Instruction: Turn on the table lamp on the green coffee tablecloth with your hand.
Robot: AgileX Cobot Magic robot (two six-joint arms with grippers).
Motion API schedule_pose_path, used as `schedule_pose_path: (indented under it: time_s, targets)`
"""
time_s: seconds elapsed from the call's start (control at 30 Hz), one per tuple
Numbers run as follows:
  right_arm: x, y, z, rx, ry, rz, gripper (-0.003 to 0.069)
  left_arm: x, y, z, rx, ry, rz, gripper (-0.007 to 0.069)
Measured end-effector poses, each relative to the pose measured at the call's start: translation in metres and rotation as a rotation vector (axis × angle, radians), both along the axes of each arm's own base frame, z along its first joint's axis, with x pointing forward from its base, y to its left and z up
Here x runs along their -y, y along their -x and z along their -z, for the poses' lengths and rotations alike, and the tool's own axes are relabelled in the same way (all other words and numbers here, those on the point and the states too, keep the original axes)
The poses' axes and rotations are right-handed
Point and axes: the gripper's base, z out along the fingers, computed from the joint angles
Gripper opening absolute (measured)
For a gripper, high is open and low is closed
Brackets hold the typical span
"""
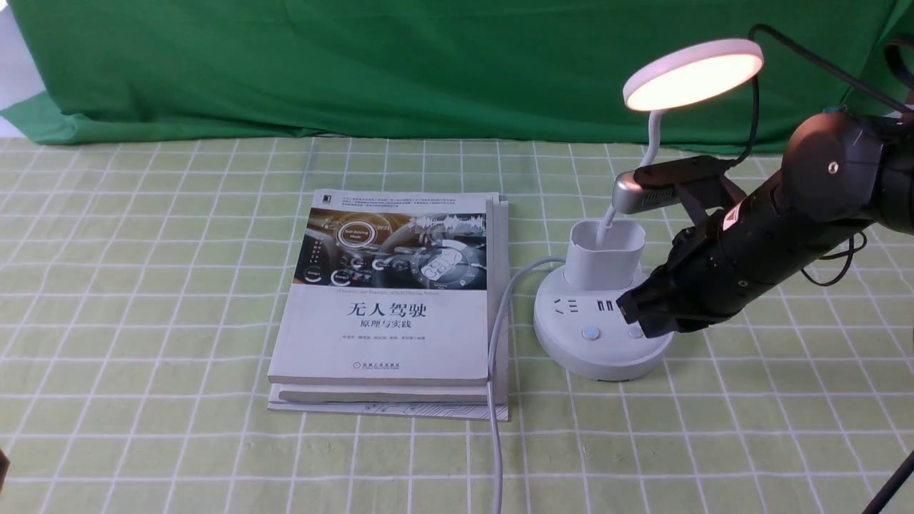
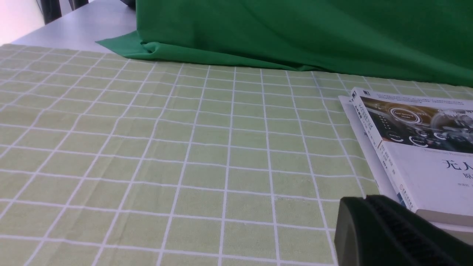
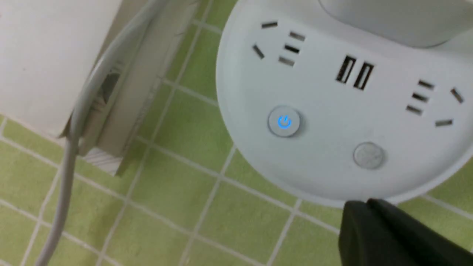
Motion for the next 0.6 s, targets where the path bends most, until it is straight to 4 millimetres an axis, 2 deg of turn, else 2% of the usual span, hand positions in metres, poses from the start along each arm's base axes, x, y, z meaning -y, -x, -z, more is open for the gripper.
schedule_pose_path:
  time_s: [0.03,0.17,0.2,0.23,0.27,0.4,0.5,0.6]
  targets:
    - [0.000,0.000,-0.001,0.003,-0.001,0.000,0.0032,0.000,0.000,0.000,0.000,0.000,0.000,0.0003]
    - [0.008,0.028,-0.014,0.013,-0.006,-0.007,0.0032,0.000,0.000,0.000,0.000,0.000,0.000,0.0003]
    - [0.013,0.042,-0.019,0.021,-0.011,-0.003,0.0032,0.000,0.000,0.000,0.000,0.000,0.000,0.0003]
    - [0.014,0.043,-0.017,0.015,-0.008,-0.004,0.0032,0.000,0.000,0.000,0.000,0.000,0.000,0.0003]
    - [0.020,0.060,-0.023,0.025,-0.015,0.002,0.0032,0.000,0.000,0.000,0.000,0.000,0.000,0.0003]
    - [0.038,0.105,-0.037,0.072,-0.046,0.027,0.0032,0.000,0.000,0.000,0.000,0.000,0.000,0.0003]
    - [0.047,0.131,-0.042,0.083,-0.074,0.068,0.0034,0.000,0.000,0.000,0.000,0.000,0.000,0.0003]
    - [0.056,0.155,-0.055,0.138,-0.122,0.107,0.0041,0.000,0.000,0.000,0.000,0.000,0.000,0.0003]
